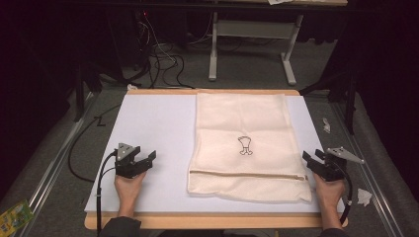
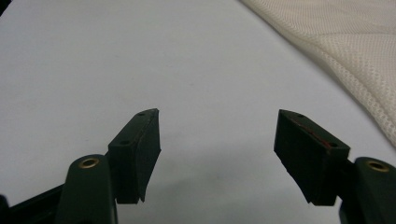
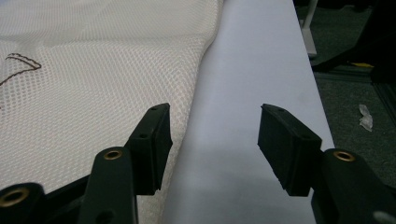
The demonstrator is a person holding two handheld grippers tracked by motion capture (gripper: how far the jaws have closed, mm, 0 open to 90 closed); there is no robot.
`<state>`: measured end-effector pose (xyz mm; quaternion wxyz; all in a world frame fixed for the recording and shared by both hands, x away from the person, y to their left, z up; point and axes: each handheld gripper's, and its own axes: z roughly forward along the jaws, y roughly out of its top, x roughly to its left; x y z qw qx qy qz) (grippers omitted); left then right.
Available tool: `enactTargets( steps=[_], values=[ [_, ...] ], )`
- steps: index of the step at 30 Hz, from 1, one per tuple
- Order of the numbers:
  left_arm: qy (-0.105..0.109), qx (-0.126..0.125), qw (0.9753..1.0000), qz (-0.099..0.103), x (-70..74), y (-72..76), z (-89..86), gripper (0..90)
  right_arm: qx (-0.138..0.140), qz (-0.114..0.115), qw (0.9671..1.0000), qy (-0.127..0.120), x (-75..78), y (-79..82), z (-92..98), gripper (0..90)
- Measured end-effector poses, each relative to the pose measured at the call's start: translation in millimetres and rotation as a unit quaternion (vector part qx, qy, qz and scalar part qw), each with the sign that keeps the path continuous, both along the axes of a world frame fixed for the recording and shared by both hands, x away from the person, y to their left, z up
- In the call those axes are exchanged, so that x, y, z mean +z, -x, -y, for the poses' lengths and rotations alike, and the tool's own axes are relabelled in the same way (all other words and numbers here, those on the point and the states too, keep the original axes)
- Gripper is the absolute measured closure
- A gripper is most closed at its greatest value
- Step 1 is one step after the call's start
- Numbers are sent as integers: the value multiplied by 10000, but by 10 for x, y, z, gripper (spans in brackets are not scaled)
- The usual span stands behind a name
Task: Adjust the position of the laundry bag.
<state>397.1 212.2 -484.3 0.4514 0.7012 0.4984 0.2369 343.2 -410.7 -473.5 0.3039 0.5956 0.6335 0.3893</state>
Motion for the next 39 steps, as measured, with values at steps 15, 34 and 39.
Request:
enactTargets(
  steps=[15,34,39],
  values=[
    [119,-170,9997,-128,1,-26,-22,345,76,-241,9996,108,-3,-57,-14,409],
    [3,-448,9988,-206,86,9,101,372,118,-179,9997,-83,114,53,65,523],
    [25,-655,9970,-401,139,4,192,373,186,-257,9994,-138,157,90,65,550]
  ],
)
